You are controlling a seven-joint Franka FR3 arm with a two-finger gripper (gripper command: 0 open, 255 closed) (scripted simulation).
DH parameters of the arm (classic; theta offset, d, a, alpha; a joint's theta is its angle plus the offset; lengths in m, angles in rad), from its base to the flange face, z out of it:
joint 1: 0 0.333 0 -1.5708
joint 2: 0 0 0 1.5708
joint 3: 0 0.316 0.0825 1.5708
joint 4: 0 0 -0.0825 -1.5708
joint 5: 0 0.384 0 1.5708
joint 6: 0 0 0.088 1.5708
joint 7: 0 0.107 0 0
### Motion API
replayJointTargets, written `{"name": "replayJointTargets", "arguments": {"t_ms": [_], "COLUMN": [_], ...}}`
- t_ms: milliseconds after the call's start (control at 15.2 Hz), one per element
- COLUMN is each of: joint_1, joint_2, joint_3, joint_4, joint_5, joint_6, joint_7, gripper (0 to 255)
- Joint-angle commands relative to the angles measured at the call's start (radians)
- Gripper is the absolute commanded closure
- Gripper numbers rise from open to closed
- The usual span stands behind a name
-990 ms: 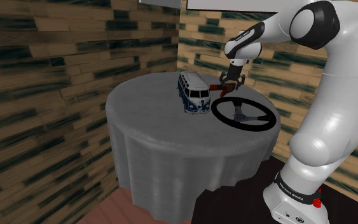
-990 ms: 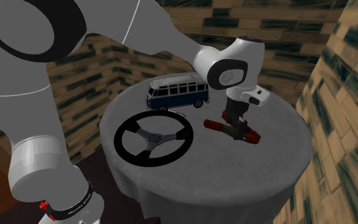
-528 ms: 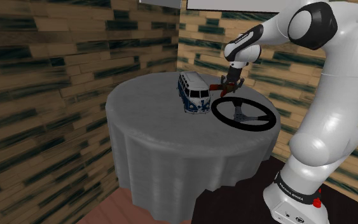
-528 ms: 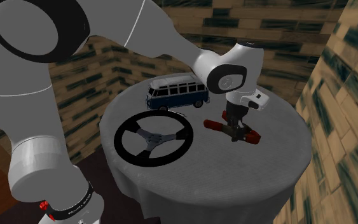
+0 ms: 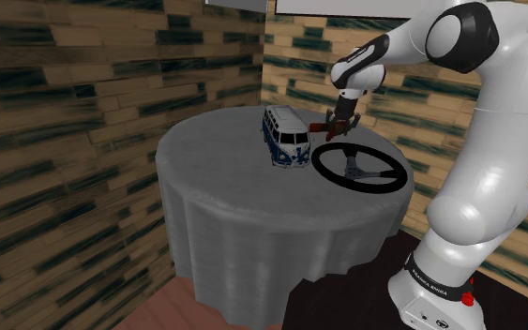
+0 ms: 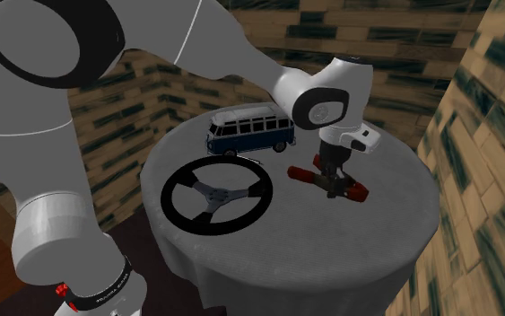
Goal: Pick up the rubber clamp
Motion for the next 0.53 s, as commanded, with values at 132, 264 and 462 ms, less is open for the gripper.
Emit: {"name": "replayJointTargets", "arguments": {"t_ms": [132, 264, 462], "joint_1": [0.002, 0.003, 0.004], "joint_2": [-0.02, -0.03, -0.043], "joint_3": [-0.002, -0.003, -0.004], "joint_4": [0.026, 0.042, 0.067], "joint_5": [-0.01, -0.015, -0.021], "joint_6": [-0.045, -0.07, -0.107], "joint_7": [0.008, 0.011, 0.016], "gripper": [255, 255, 255]}}
